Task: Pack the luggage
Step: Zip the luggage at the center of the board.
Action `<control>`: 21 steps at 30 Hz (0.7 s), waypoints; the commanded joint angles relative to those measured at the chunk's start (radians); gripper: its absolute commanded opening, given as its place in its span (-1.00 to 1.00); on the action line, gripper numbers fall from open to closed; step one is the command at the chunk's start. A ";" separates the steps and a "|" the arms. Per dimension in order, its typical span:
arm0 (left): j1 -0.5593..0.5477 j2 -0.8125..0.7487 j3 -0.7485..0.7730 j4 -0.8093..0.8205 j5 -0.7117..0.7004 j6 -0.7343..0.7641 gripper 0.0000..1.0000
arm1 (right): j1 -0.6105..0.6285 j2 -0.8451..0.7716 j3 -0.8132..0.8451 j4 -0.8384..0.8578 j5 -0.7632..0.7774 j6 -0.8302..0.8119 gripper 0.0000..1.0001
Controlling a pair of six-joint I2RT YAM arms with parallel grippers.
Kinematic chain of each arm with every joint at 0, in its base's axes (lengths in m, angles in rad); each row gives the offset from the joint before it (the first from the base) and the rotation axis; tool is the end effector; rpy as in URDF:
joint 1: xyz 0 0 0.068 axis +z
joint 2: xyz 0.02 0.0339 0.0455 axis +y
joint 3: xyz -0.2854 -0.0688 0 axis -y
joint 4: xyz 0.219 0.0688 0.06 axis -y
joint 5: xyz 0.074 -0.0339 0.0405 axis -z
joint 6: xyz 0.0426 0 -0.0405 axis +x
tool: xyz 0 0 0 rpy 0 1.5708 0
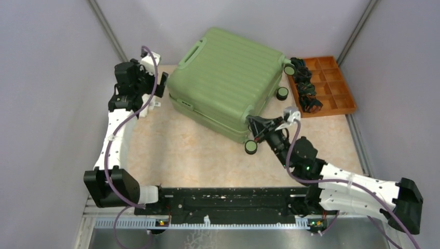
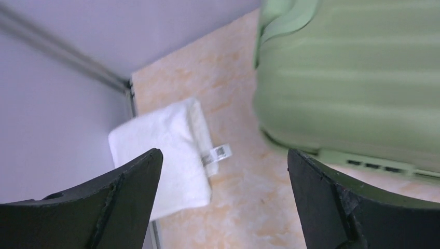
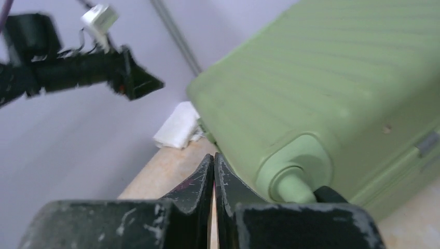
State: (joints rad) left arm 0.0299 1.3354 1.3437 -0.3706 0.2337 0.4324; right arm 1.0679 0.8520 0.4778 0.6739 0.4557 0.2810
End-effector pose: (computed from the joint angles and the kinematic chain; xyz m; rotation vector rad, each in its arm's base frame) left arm 0.2800 -0.0015 0.4119 0.5355 1.8477 0.0842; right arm 0.0960 0.1356 0.3372 -0.1200 1.3470 0.8585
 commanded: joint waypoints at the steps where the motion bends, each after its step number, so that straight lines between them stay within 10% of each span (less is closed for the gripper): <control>1: 0.092 0.043 -0.098 0.186 -0.051 -0.108 0.90 | -0.088 0.012 0.204 -0.556 0.216 0.239 -1.00; 7: 0.134 0.207 -0.062 0.223 -0.066 -0.123 0.60 | -0.500 0.232 0.381 -0.845 -0.067 0.436 -1.00; 21: 0.106 0.640 0.211 0.195 0.122 -0.221 0.66 | -0.701 0.768 0.632 -0.682 -0.321 0.353 -1.00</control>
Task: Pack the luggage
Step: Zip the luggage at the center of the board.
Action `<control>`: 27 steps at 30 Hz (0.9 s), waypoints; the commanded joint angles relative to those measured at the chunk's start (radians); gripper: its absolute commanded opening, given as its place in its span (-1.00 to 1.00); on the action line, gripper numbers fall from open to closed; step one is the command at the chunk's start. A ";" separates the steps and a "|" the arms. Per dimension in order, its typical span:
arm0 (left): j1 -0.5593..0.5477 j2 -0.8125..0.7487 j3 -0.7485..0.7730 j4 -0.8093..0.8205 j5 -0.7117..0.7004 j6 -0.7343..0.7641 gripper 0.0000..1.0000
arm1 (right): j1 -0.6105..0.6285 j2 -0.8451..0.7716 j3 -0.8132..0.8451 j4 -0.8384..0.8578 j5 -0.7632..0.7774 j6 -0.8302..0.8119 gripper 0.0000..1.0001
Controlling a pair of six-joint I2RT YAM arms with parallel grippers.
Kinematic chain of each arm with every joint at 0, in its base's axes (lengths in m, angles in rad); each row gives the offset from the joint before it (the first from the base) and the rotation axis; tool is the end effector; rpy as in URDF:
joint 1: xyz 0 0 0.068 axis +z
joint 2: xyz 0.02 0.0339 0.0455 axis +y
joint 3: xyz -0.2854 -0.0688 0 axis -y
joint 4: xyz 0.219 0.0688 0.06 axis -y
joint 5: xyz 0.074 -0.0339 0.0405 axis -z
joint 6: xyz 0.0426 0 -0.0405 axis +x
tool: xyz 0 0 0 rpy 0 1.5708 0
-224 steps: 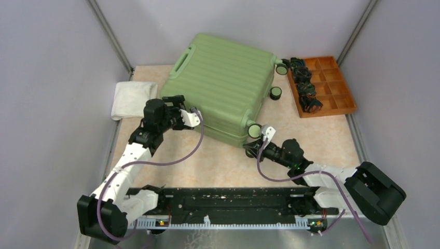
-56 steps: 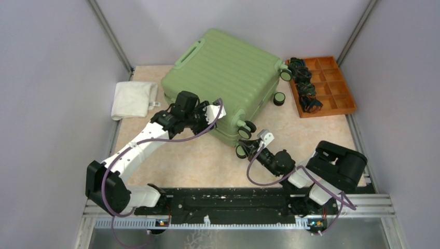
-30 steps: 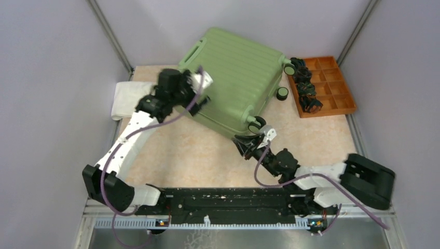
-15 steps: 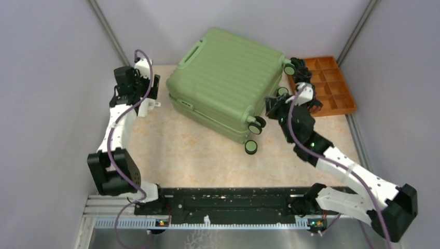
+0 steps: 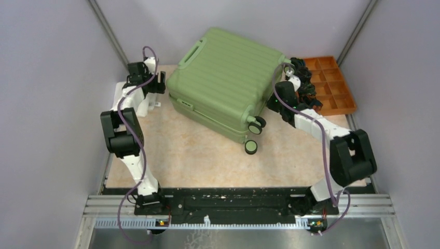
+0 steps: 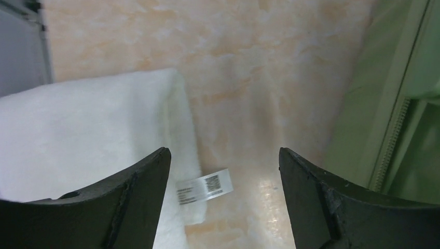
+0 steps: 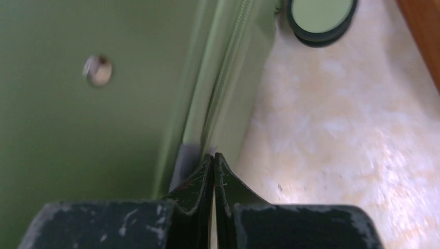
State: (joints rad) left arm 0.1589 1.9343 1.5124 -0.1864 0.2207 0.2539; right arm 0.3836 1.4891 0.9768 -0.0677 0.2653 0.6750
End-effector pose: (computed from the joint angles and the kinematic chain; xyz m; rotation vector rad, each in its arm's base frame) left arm 0.4366 0.0605 0.2793 0.2273 2.1503 -0.0031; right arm 0.2947 0.1069 0.2798 0.4636 2.0962 0.3376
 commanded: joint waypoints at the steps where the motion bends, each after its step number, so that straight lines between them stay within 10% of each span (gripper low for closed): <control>1: -0.029 0.046 0.025 0.027 0.181 -0.049 0.68 | -0.022 0.168 0.161 0.060 -0.156 -0.044 -1.00; 12: -0.057 -0.099 -0.205 0.087 0.682 0.100 0.56 | -0.020 0.416 0.430 0.081 -0.418 -0.127 -1.00; 27: -0.088 -0.476 -0.482 -0.298 0.777 0.529 0.48 | 0.059 0.430 0.436 0.157 -0.621 -0.224 -1.00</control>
State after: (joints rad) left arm 0.1825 1.5658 1.1011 -0.3080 0.7036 0.6357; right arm 0.2836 1.9255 1.3502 -0.0963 0.0494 0.4145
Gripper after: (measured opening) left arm 0.734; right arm 0.004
